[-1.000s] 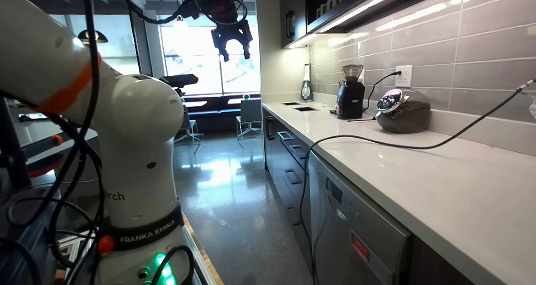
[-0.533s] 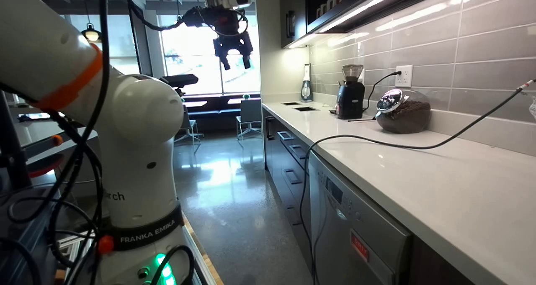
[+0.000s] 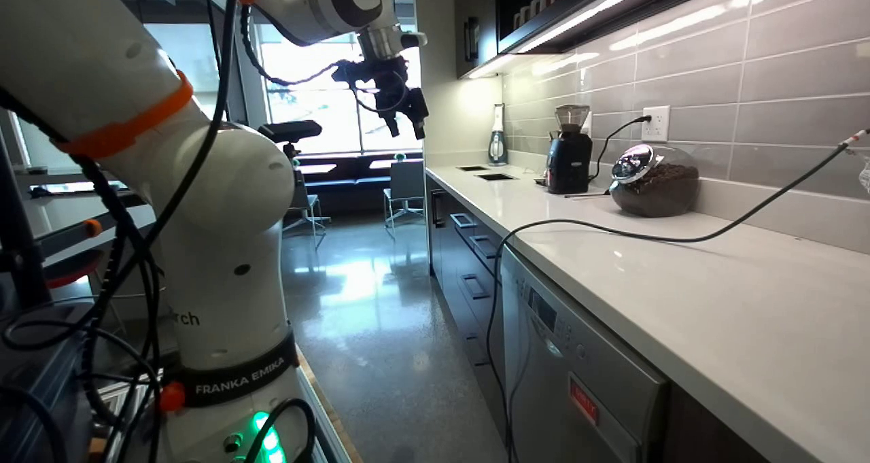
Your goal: Press a button on the dishwasher.
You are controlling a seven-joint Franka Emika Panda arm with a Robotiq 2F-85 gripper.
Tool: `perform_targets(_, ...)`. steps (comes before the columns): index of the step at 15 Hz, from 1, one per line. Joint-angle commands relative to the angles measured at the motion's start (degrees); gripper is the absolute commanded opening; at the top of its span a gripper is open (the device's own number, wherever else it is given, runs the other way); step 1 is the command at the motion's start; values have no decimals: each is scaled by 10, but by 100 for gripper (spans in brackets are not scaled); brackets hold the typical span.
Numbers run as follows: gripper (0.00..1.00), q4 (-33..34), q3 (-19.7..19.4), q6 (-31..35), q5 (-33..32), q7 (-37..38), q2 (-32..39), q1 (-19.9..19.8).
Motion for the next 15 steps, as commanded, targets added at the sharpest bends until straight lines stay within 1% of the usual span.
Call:
perform_targets(1, 100, 2, -7, 0, -7, 9, 7, 6)
perform_targets(10, 100, 5, -6, 0, -7, 15, 9, 4)
perform_targets(12, 100, -1, 25, -31, -58, 86, 16, -40)
perform_targets(13, 100, -11, 31, -25, -81, 105, 20, -50)
perform_targets(15, 100, -14, 46, -45, -118, 156, 30, -70)
